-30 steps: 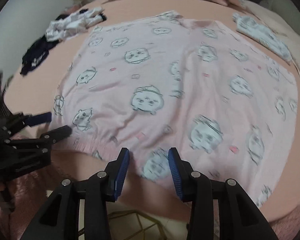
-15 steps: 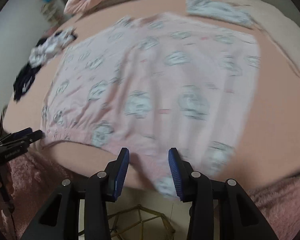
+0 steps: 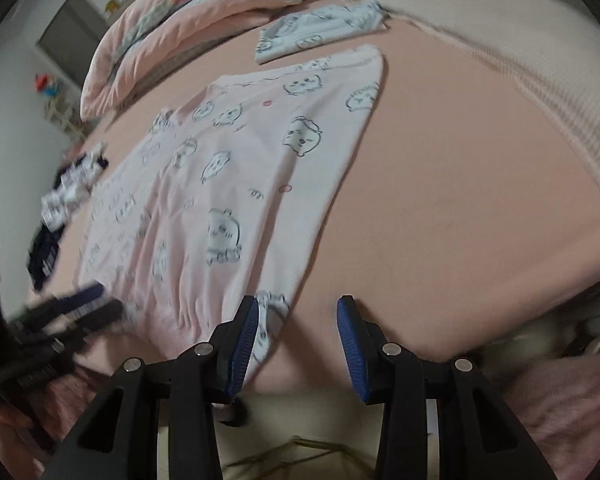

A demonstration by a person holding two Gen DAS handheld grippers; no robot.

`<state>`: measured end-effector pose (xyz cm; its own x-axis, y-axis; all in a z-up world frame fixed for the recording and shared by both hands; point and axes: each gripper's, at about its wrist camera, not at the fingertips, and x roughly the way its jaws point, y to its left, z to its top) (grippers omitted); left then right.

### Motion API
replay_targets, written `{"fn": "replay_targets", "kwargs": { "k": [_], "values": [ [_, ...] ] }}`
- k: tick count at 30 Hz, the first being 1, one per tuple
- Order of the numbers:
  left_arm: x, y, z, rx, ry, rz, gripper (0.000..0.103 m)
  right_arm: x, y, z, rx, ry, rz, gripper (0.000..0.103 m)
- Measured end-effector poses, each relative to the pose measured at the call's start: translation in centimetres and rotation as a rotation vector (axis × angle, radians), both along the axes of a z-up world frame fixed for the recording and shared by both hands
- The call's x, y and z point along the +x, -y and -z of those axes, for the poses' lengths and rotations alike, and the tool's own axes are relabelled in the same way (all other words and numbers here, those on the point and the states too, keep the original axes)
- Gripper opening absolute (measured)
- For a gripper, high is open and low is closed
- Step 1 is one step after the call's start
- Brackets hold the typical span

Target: Fold clothes

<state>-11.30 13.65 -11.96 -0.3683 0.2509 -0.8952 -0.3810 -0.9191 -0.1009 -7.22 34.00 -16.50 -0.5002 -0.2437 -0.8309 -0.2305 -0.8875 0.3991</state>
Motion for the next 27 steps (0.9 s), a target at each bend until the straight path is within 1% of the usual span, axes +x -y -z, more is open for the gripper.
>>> {"fn": "replay_targets", "kwargs": {
  "k": [1,3,4,5,7,8,9,10,11,12,13,14,15,17,18,21,22,24,27],
  "values": [
    [-0.3,-0.2,0.4,-0.001,0.001,-0.016,0.059,-0.3,-0.2,0.2,-0.031,-0.014,-0.005,0.040],
    [-0.5,-0.3,0.7,0.013,0.008,-0.047,0.059,-0.6,0.6,0.1,-0.023,-0.022,-0.029,0.040],
    [-0.5,-0.3,0.9,0.016,0.008,-0.058,0.059,-0.6,1.0,-0.1,-0.013,-0.031,-0.044,0.040],
    [-0.3,-0.2,1.0,0.013,0.007,-0.066,0.059,-0.7,1.4,0.0,0.003,-0.027,-0.057,0.037],
    [0.2,0.0,1.2,0.006,0.008,-0.075,0.059,-0.8,1.6,0.3,0.030,-0.019,-0.072,0.035],
    [0.2,0.0,1.3,0.006,0.009,-0.076,0.059,-0.8,1.7,0.5,0.030,-0.021,-0.069,0.026],
    [0.3,0.1,1.3,0.007,0.005,-0.078,0.059,-0.7,1.7,0.6,0.025,-0.026,-0.066,0.020],
    [0.3,0.1,1.3,0.008,0.003,-0.079,0.059,-0.7,1.6,0.5,0.013,-0.031,-0.060,0.008],
    [0.3,0.1,1.3,0.009,0.001,-0.079,0.059,-0.8,1.5,0.4,0.000,-0.035,-0.053,0.004],
    [0.2,0.1,1.2,0.010,-0.002,-0.079,0.059,-0.9,1.5,0.4,-0.012,-0.040,-0.046,0.002],
    [0.1,0.0,1.1,0.016,-0.004,-0.076,0.059,-1.2,1.8,0.3,-0.008,-0.042,-0.038,0.001],
    [0.1,0.0,1.0,0.022,-0.006,-0.073,0.059,-0.7,1.3,0.1,-0.006,-0.047,-0.024,0.001],
    [0.0,-0.1,0.9,0.035,-0.012,-0.068,0.059,-1.3,2.0,-0.1,-0.003,-0.047,-0.018,0.001],
    [0.0,-0.3,0.4,0.050,-0.032,-0.058,0.059,-0.8,1.7,-0.6,0.045,-0.049,-0.005,0.001],
    [0.0,-0.5,0.3,0.047,-0.042,-0.054,0.059,-0.8,1.7,-0.6,0.094,-0.035,-0.002,0.001],
    [0.0,-1.0,0.1,0.042,-0.053,-0.033,0.059,-0.6,0.4,-0.1,0.057,-0.016,0.019,0.001],
    [0.1,-1.0,0.1,0.044,-0.053,-0.031,0.059,-0.6,0.0,0.0,-0.003,-0.016,0.017,0.001],
    [0.3,-0.9,0.1,0.046,-0.052,-0.024,0.059,-0.9,0.0,0.2,-0.009,-0.011,0.014,0.002],
    [0.6,-0.6,0.1,0.031,-0.054,-0.021,0.059,-1.5,0.2,0.3,0.031,-0.001,0.021,0.003]
  ]
}}
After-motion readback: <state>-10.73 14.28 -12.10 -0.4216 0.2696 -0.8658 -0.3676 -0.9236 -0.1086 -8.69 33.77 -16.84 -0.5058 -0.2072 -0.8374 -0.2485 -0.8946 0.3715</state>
